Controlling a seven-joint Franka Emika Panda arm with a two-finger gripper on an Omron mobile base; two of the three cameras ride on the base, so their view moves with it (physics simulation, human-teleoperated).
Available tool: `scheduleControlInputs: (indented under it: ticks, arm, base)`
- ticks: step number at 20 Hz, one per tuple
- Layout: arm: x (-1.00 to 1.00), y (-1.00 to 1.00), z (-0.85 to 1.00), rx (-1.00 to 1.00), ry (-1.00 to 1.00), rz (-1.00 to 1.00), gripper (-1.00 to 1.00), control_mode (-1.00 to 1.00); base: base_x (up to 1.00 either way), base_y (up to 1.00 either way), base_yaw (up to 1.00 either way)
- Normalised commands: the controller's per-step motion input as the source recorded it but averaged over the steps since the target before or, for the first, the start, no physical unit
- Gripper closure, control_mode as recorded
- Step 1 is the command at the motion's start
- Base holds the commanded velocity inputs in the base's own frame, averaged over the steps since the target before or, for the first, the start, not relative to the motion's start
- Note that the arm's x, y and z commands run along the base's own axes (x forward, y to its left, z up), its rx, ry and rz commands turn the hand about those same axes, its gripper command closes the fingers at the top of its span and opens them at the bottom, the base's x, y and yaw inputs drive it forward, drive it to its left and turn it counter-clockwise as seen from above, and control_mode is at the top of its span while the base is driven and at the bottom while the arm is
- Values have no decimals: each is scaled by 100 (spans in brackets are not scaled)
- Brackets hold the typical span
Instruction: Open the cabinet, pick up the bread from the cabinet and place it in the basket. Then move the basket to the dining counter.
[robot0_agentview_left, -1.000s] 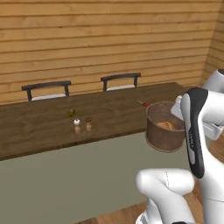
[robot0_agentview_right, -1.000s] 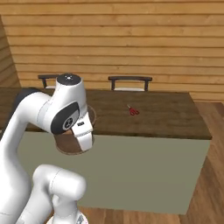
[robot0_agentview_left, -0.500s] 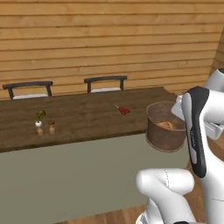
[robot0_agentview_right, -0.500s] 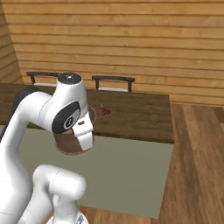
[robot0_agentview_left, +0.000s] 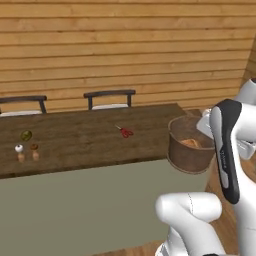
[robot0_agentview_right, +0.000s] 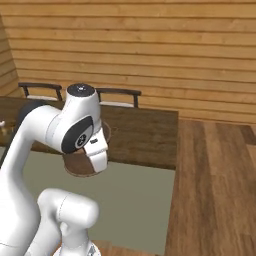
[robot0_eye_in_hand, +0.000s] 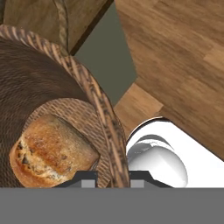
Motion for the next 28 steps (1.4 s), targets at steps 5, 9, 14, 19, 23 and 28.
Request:
scheduleControlInputs:
  ticks: [5, 9, 14, 19, 23, 28]
  arm:
    - [0, 0, 0, 0, 0, 0, 100, 100]
    - [0, 0, 0, 0, 0, 0, 100, 100]
    - [32, 0, 0, 0, 0, 0, 100, -100]
    - [74, 0, 0, 0, 0, 0, 100, -100]
    - [98, 0, 0, 0, 0, 1, 100, -100]
    - [98, -23, -44, -2, 5, 1, 100, -100]
  base:
    - [59, 0, 0]
    - [47, -1, 0]
    - [16, -1, 0]
    - [0, 0, 0]
    - [0, 0, 0]
    - [0, 0, 0]
